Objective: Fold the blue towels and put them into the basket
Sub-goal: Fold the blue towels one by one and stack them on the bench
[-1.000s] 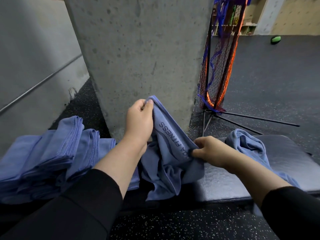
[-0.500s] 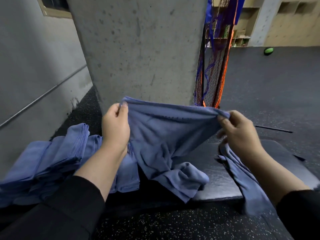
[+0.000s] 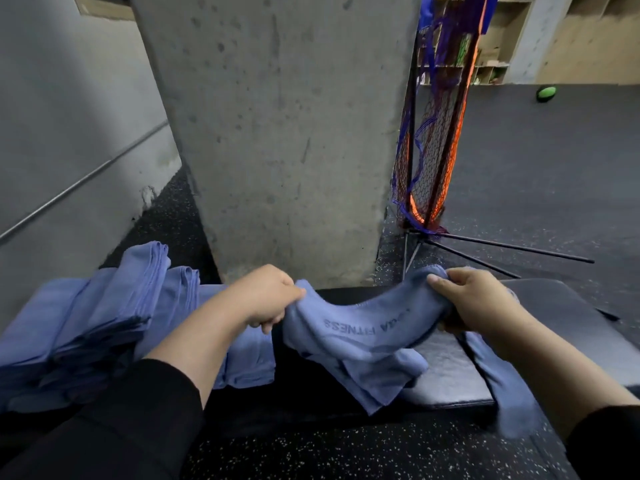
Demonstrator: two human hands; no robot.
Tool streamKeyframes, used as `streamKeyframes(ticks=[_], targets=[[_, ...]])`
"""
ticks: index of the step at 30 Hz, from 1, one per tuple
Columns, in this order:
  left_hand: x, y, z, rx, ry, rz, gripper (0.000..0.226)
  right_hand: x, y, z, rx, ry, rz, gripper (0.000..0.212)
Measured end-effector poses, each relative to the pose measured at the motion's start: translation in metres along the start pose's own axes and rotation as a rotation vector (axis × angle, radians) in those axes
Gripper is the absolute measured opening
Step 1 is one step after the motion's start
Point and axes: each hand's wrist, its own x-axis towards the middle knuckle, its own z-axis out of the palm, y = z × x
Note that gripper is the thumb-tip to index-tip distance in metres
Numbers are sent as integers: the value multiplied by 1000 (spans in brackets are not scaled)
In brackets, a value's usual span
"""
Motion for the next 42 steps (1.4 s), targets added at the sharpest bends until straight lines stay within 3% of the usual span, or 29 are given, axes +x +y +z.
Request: streamKeyframes(ticks=[4,6,9,12,14,19,25,30,31,33,36,38,40,42], targets=[[38,24,-6,-464,360,58,21,41,-11,13,347,200,-65,23],[62,23,-3,-476,452,73,11,61,-9,22,369,151,-80,14],[82,5,21,-76,328,37,40,81,27,42,50,65,-20,28],[87,-10,57,353,-9,35,37,82,62,70,-383,-180,-12,27],[87,-17,77,572,-183,36,27,79,71,85,-526,-212,-29,30],[89,-18,93,623,-162,74,23,79,73,103,-550,-155,3,36],[84,-14,94,667,-266,142,26,84,72,119,-513,-138,67,36],[75,-15,95,649,-292,169,13,82,68,127,-478,-129,128,32],[74,-17,95,626,-274,174,5,81,66,127,-462,-107,113,28],[71,-18,93,594,-183,170,22,79,59,125,-359,-30,95,23],[69,-8,88,403,-28,176,15,80,48,116,95,58,163,24],[66,-3,85,275,-138,186,26,84,48,109,355,58,250,27],[57,-3,88,360,-316,263,34,79,46,102,487,46,279,16],[51,-11,97,505,-363,363,29,77,43,97,556,36,285,10]])
